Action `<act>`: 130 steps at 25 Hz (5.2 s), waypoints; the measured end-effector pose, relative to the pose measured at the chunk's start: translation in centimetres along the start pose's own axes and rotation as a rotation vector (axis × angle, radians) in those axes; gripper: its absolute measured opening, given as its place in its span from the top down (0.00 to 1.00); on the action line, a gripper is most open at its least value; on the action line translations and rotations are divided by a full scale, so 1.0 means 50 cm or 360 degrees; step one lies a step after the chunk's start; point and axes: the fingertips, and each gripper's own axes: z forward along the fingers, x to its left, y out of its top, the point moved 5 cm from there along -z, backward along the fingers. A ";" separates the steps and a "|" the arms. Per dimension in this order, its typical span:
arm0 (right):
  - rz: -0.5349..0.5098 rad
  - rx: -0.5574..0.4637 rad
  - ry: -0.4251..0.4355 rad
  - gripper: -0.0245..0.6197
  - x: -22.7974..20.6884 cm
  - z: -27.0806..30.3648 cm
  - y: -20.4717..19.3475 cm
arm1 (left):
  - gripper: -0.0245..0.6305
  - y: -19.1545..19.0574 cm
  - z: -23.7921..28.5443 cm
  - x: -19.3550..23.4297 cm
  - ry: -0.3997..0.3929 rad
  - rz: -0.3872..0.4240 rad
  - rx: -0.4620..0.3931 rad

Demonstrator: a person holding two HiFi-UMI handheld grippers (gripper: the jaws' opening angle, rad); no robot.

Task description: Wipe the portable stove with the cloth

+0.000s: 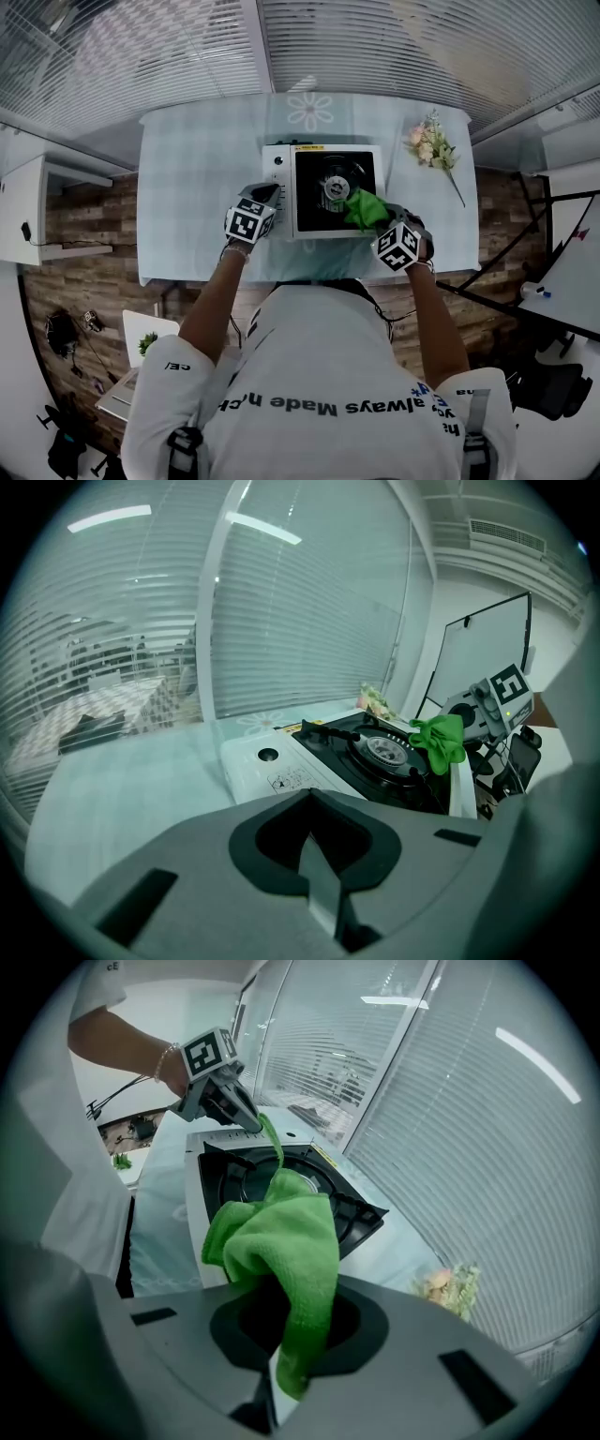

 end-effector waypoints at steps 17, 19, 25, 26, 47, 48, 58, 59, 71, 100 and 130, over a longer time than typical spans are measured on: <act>0.0026 0.0016 -0.0191 0.92 -0.125 0.100 0.077 | 0.95 -0.004 -0.003 -0.002 -0.0107 0.0026 -0.0007; 0.0033 0.0021 -0.0191 0.92 -0.133 0.108 0.085 | 0.95 -0.003 -0.002 -0.001 -0.0117 0.0024 -0.0016; 0.0150 -0.0038 -0.0209 0.92 -0.157 0.089 0.091 | 0.95 -0.005 -0.003 -0.001 -0.0134 0.0013 -0.0022; 0.0188 -0.0065 -0.0244 0.92 -0.165 0.082 0.094 | 0.95 -0.005 -0.003 -0.001 -0.0137 0.0012 -0.0024; -0.0099 -0.0024 -0.0237 0.92 -0.169 0.222 0.271 | 0.95 -0.003 -0.002 0.001 -0.0144 -0.0053 -0.0063; -0.0100 -0.0038 -0.0231 0.92 -0.162 0.227 0.282 | 0.95 -0.004 -0.001 0.001 -0.0146 -0.0052 -0.0063; -0.0131 -0.0045 -0.0150 0.92 -0.109 0.259 0.374 | 0.95 -0.005 -0.002 0.003 -0.0155 -0.0038 -0.0073; -0.0126 -0.0044 -0.0146 0.92 -0.109 0.258 0.375 | 0.95 -0.005 -0.003 0.003 -0.0158 -0.0037 -0.0072; -0.0438 -0.0312 -0.0104 0.92 0.020 0.175 0.418 | 0.95 -0.008 -0.003 0.003 -0.0165 -0.0041 -0.0073; -0.0210 -0.0150 0.0474 0.92 0.119 0.142 0.349 | 0.95 0.003 0.003 0.009 -0.0143 0.0015 -0.0064; -0.0126 -0.0075 0.0538 0.92 0.123 0.114 0.329 | 0.95 0.003 0.000 0.005 -0.0160 0.0030 -0.0063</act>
